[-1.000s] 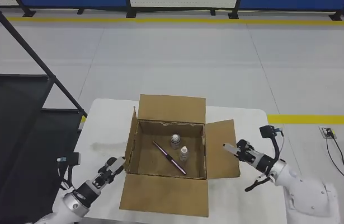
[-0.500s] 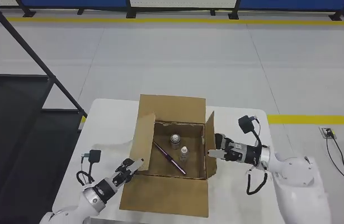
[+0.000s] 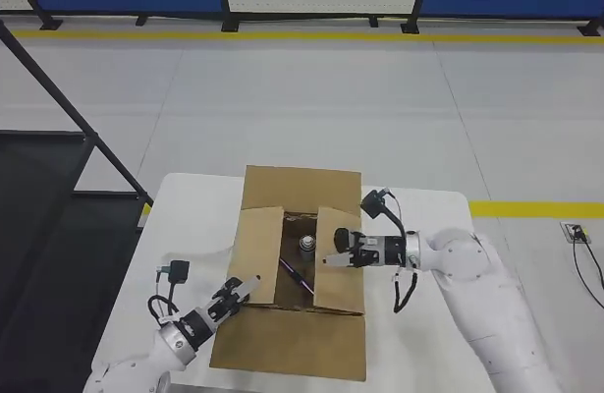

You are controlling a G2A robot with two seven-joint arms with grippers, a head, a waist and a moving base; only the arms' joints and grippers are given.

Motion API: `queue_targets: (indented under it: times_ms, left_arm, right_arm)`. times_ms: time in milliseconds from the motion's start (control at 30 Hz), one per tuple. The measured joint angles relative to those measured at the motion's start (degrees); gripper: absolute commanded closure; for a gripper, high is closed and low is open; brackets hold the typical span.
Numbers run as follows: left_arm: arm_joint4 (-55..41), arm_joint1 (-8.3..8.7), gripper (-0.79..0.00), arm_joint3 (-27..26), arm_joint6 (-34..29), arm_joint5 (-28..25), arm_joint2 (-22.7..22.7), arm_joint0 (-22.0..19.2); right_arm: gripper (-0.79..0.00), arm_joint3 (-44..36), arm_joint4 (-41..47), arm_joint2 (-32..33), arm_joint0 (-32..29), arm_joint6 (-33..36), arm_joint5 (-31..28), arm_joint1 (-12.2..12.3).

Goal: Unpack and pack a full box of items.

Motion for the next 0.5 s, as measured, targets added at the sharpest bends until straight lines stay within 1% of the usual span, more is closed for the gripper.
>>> queue_targets:
  times_ms: [100, 200, 500]
  left_arm:
    - [0.20, 0.12, -0.785, 0.14, 0.43, 0.24, 0.14, 0.08]
    - [0.49, 0.23, -0.785, 0.24, 0.71, 0.68, 0.41, -0.02]
    - [3.31, 0.40, -0.785, 1.09, 3.26, 2.99, 2.33, -1.19]
  right_arm:
    - [-0.785, 0.81, -4.30, -1.78, 0.67, -3.28, 1.10, -0.15]
    - [-0.785, -0.25, -8.59, -3.33, 0.63, -5.75, 2.63, -0.17]
    - [-0.785, -4.81, -17.74, -6.06, -0.44, -9.92, 4.45, 0.23]
